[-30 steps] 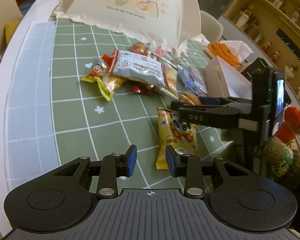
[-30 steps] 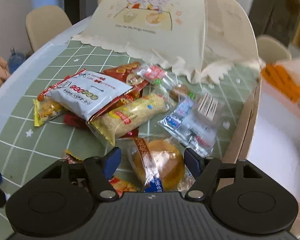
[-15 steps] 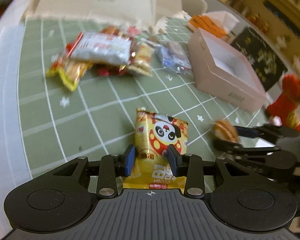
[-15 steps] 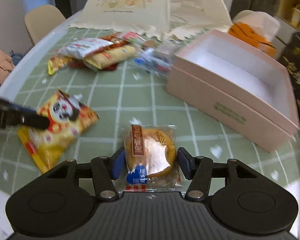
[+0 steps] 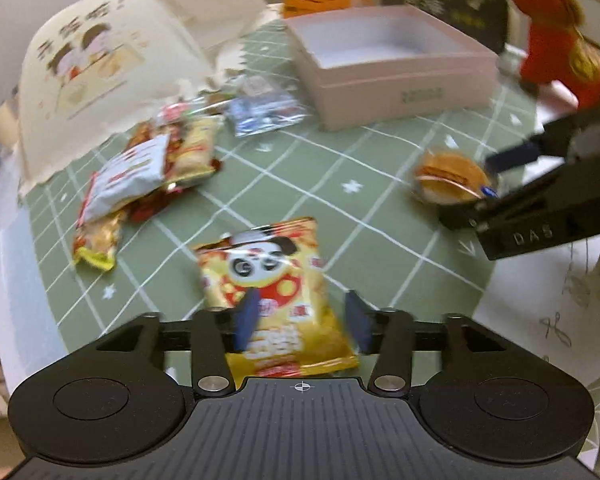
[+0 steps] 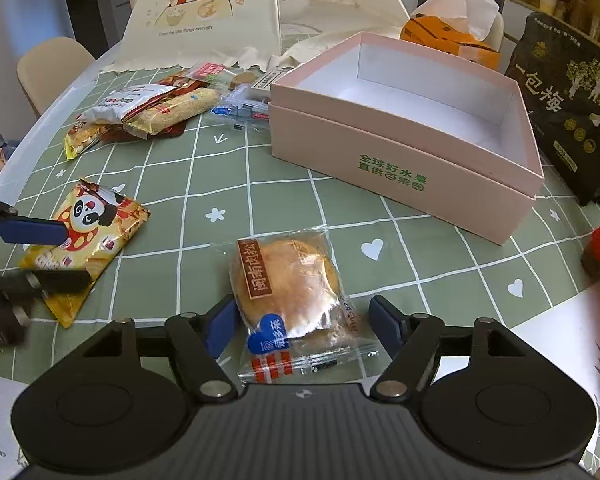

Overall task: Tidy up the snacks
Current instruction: 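Carry the panda bag to the pink box while the right gripper grasps the pastry, then carry the round pastry into the pink box and open the right gripper, then grasp the long rice-cracker stick bag with the left gripper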

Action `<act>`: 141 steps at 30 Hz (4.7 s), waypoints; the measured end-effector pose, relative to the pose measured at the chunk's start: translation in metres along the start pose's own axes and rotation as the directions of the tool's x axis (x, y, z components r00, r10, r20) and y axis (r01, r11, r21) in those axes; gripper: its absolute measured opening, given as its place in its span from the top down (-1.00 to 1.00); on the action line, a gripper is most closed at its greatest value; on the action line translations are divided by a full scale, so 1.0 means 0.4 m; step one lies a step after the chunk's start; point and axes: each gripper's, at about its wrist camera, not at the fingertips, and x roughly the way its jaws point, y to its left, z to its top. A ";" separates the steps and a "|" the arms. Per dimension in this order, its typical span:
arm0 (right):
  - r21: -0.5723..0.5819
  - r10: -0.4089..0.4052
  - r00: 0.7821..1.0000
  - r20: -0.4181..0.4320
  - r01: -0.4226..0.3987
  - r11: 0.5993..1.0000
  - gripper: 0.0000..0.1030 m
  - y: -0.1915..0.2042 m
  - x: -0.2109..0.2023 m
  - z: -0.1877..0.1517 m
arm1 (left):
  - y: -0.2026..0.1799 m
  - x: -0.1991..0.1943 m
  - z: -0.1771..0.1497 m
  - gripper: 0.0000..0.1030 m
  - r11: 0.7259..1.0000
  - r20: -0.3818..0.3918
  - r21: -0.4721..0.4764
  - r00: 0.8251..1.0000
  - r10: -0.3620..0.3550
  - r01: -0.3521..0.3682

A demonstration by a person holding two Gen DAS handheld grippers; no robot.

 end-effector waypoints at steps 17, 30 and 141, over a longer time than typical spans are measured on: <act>0.017 -0.017 0.999 0.049 0.016 1.000 -0.74 -0.005 0.002 -0.026 | 0.142 0.028 0.001 -0.46 0.934 -0.025 -0.342 0.993 -0.117 0.101; 0.011 0.068 0.998 0.018 -0.068 0.998 -0.08 -0.019 0.004 0.026 | 0.130 0.007 0.023 -0.26 0.948 0.045 -0.266 0.985 -0.168 0.174; -0.090 0.188 0.982 0.008 -0.187 0.978 -0.38 0.218 0.096 0.099 | 0.321 0.082 0.011 0.37 0.870 0.061 -0.430 0.969 -0.239 0.242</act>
